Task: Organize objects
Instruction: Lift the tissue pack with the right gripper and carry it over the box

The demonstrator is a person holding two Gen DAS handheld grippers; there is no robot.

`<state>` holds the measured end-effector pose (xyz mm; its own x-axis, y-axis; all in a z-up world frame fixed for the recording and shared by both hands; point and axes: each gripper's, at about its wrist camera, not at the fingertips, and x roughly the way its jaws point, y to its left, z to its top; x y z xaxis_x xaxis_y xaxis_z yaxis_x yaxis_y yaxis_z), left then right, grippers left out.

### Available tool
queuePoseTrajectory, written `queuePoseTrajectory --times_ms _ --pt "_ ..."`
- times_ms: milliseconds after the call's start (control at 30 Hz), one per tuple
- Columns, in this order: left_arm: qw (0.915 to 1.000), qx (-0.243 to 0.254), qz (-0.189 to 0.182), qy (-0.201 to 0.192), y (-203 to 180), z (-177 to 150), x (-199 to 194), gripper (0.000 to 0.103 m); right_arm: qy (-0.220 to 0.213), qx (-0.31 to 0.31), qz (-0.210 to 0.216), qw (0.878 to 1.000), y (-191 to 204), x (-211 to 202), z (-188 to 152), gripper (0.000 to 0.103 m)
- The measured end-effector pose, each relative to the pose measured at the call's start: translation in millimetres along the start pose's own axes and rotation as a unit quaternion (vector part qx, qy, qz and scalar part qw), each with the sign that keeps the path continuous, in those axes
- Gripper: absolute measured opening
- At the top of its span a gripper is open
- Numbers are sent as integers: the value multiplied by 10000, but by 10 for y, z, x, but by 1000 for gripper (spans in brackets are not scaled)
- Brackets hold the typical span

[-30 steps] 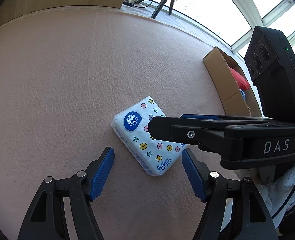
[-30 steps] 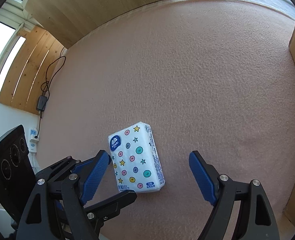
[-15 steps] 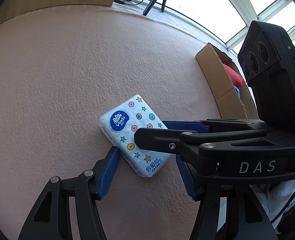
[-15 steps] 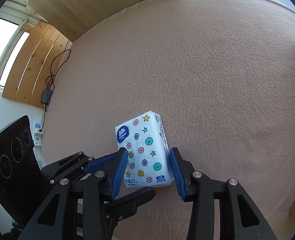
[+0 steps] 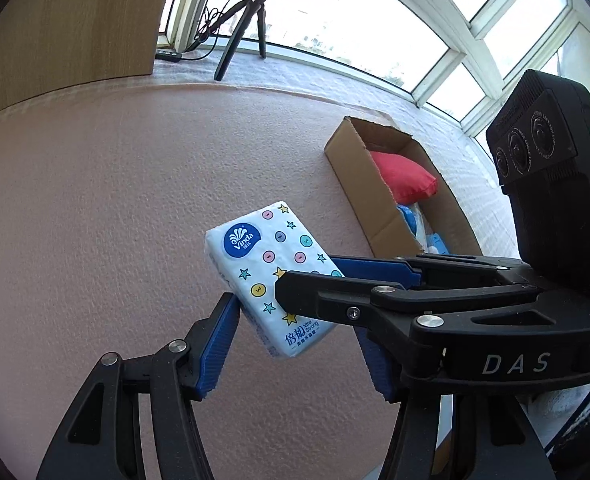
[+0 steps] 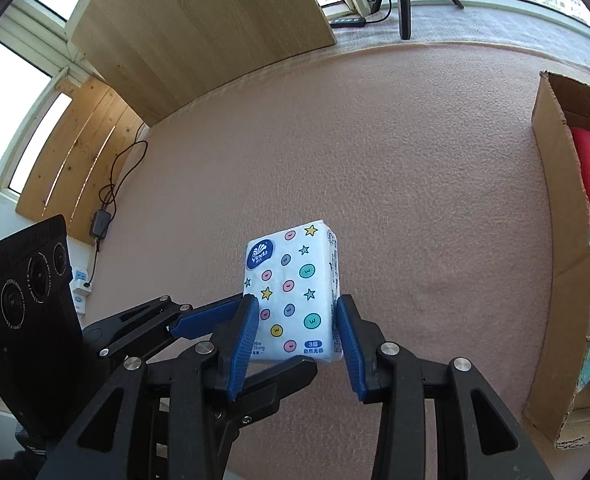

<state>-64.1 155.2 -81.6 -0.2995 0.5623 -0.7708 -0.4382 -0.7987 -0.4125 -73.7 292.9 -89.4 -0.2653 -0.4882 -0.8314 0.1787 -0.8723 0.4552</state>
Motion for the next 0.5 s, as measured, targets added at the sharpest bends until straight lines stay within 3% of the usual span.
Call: queuePoseTrajectory --times_ms 133,500 --pt "9996 252 -126 -79 -324 224 129 62 -314 88 -65 9994 -193 -341 24 37" --pt "9952 823 -527 -43 -1205 428 511 62 -895 490 -391 9940 -806 -990 -2 37"
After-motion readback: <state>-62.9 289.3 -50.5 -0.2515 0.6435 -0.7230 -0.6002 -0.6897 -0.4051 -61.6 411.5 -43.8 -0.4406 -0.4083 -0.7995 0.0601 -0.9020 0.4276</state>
